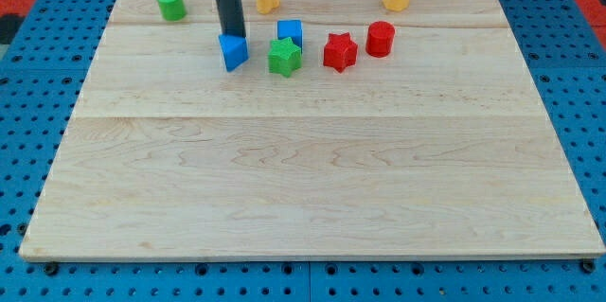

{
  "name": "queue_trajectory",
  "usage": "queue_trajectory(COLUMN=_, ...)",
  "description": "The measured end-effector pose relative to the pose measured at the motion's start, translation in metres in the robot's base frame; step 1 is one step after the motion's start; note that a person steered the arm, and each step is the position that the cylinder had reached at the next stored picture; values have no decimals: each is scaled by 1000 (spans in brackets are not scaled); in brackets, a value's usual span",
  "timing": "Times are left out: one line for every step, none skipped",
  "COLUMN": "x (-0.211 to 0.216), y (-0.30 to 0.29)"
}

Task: Separate the blue triangle from the blue cube

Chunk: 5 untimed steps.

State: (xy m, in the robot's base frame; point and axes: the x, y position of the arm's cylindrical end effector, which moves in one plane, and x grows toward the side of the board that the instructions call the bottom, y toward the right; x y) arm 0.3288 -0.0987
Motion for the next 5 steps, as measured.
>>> queue_trajectory(x=47, y=4)
queue_trajectory(x=81, y=-10)
queue_trajectory(x=101, y=-48)
queue_trajectory(x=108, y=31)
queue_trajectory(x=128, y=108)
